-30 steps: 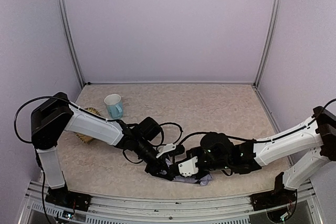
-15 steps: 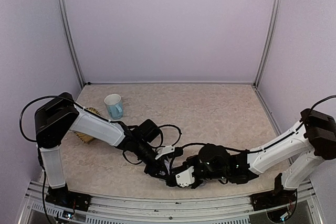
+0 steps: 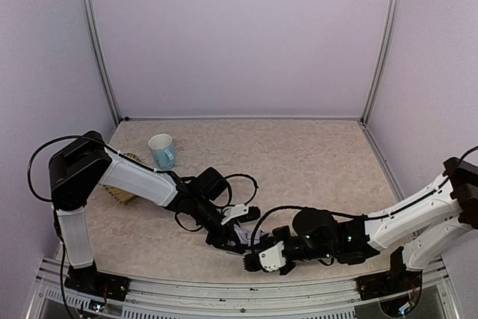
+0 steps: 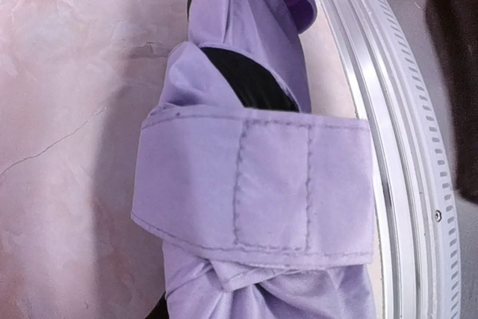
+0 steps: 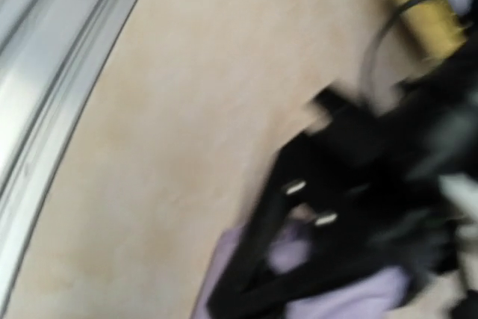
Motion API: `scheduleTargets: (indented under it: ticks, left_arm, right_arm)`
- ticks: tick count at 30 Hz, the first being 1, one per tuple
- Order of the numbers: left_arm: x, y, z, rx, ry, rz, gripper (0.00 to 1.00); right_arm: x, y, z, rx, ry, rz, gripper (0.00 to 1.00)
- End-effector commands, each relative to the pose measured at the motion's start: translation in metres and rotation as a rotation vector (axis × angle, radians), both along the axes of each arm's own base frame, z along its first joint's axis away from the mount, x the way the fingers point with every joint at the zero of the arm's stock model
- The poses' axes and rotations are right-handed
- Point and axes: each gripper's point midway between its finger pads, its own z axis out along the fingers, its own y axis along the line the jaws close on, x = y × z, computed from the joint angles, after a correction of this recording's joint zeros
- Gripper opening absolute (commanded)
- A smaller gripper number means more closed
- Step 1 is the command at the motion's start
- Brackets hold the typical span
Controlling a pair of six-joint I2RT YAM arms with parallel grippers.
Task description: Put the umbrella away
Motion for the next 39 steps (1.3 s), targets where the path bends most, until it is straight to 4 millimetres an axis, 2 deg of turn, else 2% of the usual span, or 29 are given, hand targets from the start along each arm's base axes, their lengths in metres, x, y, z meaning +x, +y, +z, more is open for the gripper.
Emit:
scheduleTargets:
  ticks: [1,3,6,8,10,14,19,21,24,26,29,34,39]
  left_arm:
    - [0.018,0.025,-0.042,0.167,-0.097,0.083,0.00]
    - [0.015,0.029,-0.045,0.172,-0.100,0.074,0.00]
    - [0.016,0.032,-0.051,0.197,-0.113,0.078,0.00]
    - [0.016,0.032,-0.053,0.200,-0.112,0.081,0.00]
    - [0.017,0.031,-0.053,0.197,-0.112,0.092,0.00]
    - [0.025,0.026,-0.047,0.173,-0.133,0.158,0.00]
    - [0.030,0.023,-0.043,0.152,-0.160,0.199,0.00]
    - [0.042,0.024,-0.045,0.177,-0.201,0.257,0.00]
    - [0.062,0.022,-0.042,0.196,-0.293,0.398,0.00]
    - [0.070,0.019,-0.037,0.189,-0.376,0.455,0.00]
    - [0.072,0.015,-0.035,0.186,-0.461,0.476,0.00]
    - [0.072,0.016,-0.044,0.219,-0.505,0.485,0.00]
    - [0.068,0.015,-0.045,0.211,-0.503,0.465,0.00]
  right_arm:
    - [-0.013,0.000,0.058,0.163,0.146,-0.016,0.24]
    - [-0.022,-0.006,0.083,0.229,0.205,0.012,0.26]
    - [-0.014,-0.022,0.114,0.314,0.290,-0.050,0.32]
    - [-0.005,-0.037,0.121,0.364,0.347,-0.101,0.45]
    - [0.012,-0.047,0.123,0.405,0.442,-0.189,0.50]
    - [0.051,-0.053,0.105,0.432,0.676,-0.471,0.51]
    - [0.067,-0.045,0.074,0.388,0.947,-0.606,0.51]
    - [0.081,-0.049,0.059,0.389,1.078,-0.764,0.46]
    - [0.087,-0.055,0.045,0.413,1.240,-0.900,0.43]
    - [0.086,-0.053,0.042,0.448,1.345,-0.888,0.43]
    - [0.096,-0.051,0.034,0.453,1.449,-0.902,0.41]
    - [0.107,-0.051,0.012,0.411,1.489,-0.970,0.38]
    - [0.108,-0.042,0.004,0.361,1.491,-0.957,0.31]
